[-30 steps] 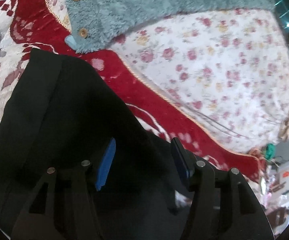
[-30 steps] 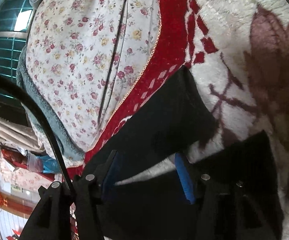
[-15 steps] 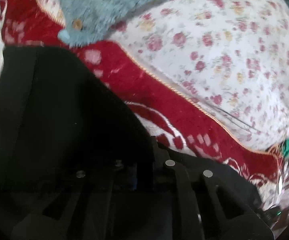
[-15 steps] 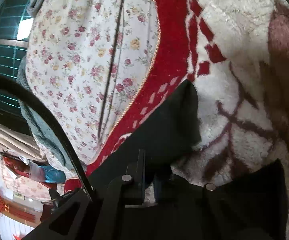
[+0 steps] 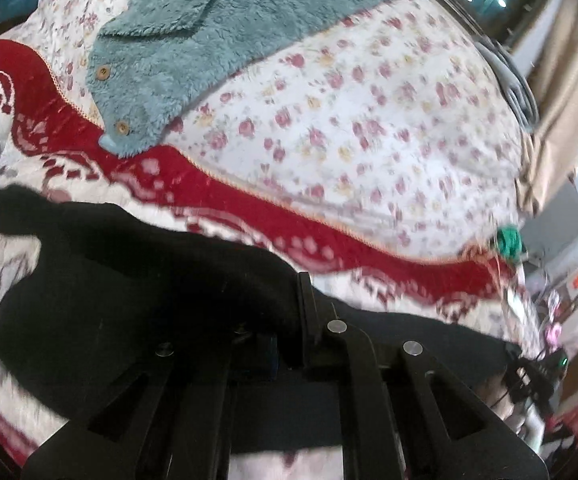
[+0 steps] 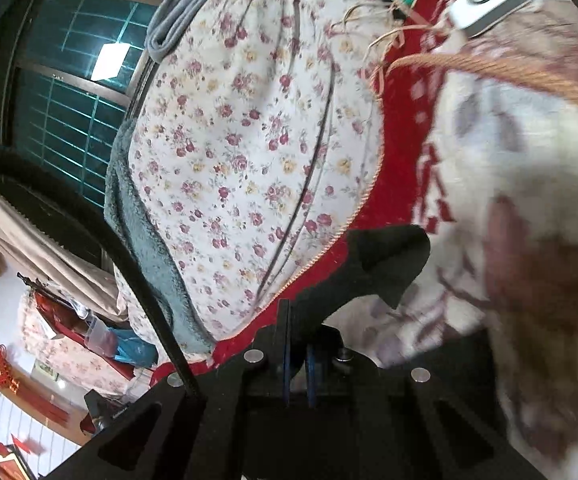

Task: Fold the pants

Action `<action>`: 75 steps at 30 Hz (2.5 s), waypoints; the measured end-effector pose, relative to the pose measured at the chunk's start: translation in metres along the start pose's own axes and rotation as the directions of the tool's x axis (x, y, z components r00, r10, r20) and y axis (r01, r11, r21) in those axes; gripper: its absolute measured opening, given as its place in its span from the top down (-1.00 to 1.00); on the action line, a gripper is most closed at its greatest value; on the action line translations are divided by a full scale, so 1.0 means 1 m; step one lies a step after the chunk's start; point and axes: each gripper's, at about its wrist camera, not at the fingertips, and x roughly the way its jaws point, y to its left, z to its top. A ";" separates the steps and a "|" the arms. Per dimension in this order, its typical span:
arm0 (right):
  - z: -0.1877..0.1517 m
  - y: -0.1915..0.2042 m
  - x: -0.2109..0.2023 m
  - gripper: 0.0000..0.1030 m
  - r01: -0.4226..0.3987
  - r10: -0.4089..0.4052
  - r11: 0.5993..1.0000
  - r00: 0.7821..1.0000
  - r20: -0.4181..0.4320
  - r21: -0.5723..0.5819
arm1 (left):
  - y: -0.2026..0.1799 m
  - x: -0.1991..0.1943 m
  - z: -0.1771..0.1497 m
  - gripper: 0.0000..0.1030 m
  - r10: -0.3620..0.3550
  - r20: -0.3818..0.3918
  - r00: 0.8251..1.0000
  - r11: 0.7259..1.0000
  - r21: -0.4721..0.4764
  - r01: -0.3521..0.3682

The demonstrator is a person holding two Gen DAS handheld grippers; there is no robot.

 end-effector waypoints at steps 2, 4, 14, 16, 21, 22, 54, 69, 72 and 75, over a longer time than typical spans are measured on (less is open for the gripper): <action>-0.013 -0.013 -0.012 0.90 0.021 -0.020 1.000 1.000 -0.003 0.016 | 0.003 0.004 -0.029 0.87 0.052 -0.006 0.999 0.997 0.050 -0.052; -0.031 -0.037 -0.006 0.90 0.078 -0.075 0.995 0.995 -0.064 0.057 | 0.014 0.021 -0.052 0.87 0.123 -0.046 0.991 0.991 0.059 -0.120; -0.047 -0.048 0.005 0.90 0.146 -0.133 0.985 0.981 -0.138 0.088 | 0.029 0.023 -0.061 0.87 0.120 -0.050 0.992 0.993 -0.008 -0.120; -0.050 -0.045 -0.001 0.90 0.123 -0.111 0.988 0.986 -0.123 0.095 | 0.028 0.011 -0.061 0.87 0.113 -0.020 0.993 0.994 0.000 -0.113; -0.062 -0.059 0.008 0.90 0.227 -0.208 0.969 0.962 -0.174 0.095 | 0.039 0.024 -0.073 0.87 0.153 -0.055 0.987 0.988 -0.005 -0.154; -0.061 -0.059 0.010 0.90 0.223 -0.201 0.969 0.962 -0.185 0.108 | 0.044 0.028 -0.074 0.86 0.152 -0.068 0.986 0.988 -0.023 -0.154; -0.315 0.239 0.216 0.27 -0.397 -0.090 0.531 0.852 -0.515 -0.749 | 0.151 -0.046 -0.047 -0.15 0.140 0.017 0.990 0.965 -0.225 -0.132; -0.336 0.253 0.263 0.75 -0.383 -0.121 0.434 0.872 -0.474 -0.815 | 0.159 -0.028 -0.027 0.41 0.144 0.044 0.989 0.961 -0.246 -0.129; -0.324 0.256 0.258 0.85 -0.408 -0.060 0.503 0.863 -0.502 -0.762 | 0.157 -0.036 -0.023 0.71 0.154 0.069 0.986 0.968 -0.212 -0.136; -0.316 0.259 0.247 0.85 -0.444 -0.015 0.541 0.844 -0.536 -0.714 | 0.152 -0.051 -0.024 0.74 0.132 0.098 0.986 0.974 -0.197 -0.111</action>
